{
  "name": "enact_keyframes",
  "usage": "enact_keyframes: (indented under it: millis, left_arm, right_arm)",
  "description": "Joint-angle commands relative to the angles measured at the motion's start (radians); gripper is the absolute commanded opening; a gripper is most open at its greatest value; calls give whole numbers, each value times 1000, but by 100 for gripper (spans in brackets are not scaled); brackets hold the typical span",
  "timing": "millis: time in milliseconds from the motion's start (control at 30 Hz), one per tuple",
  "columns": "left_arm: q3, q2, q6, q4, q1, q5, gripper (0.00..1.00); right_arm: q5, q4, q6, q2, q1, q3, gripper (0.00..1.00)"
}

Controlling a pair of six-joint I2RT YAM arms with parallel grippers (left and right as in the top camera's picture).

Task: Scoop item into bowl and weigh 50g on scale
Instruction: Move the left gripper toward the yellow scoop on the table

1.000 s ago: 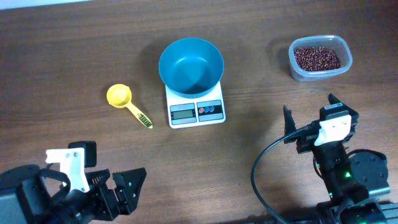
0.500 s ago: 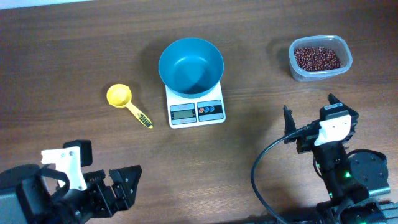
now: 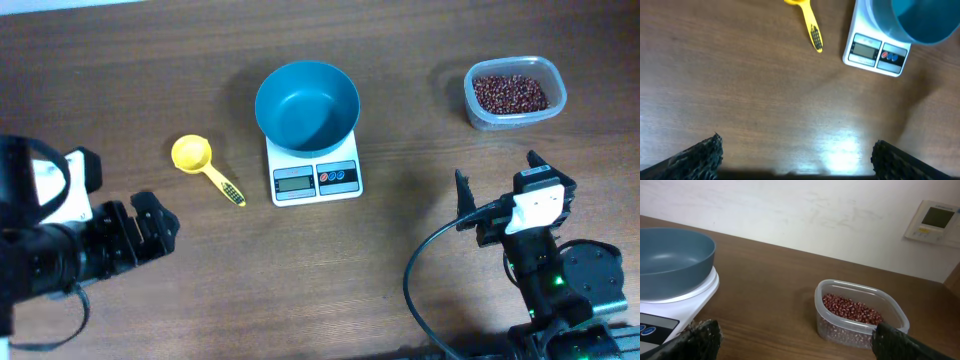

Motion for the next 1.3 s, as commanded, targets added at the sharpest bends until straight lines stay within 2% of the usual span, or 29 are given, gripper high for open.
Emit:
enact_keyframes:
  millis: [0, 233, 400, 900, 1267]
  left_arm:
    - [31, 15, -33, -20, 5, -23, 99]
    - [31, 15, -40, -64, 5, -27, 99]
    - [31, 15, -40, -52, 5, 27, 99]
    - [30, 142, -66, -49, 5, 11, 99]
    - [31, 148, -83, -38, 5, -14, 99]
  right_arm:
    - [5, -3, 1, -2, 8, -9, 99]
    - [5, -3, 1, -2, 9, -9, 99]
    - [5, -3, 1, -2, 9, -9, 99]
    - [5, -3, 1, -2, 9, -9, 99]
    - [5, -3, 1, -2, 9, -9, 99]
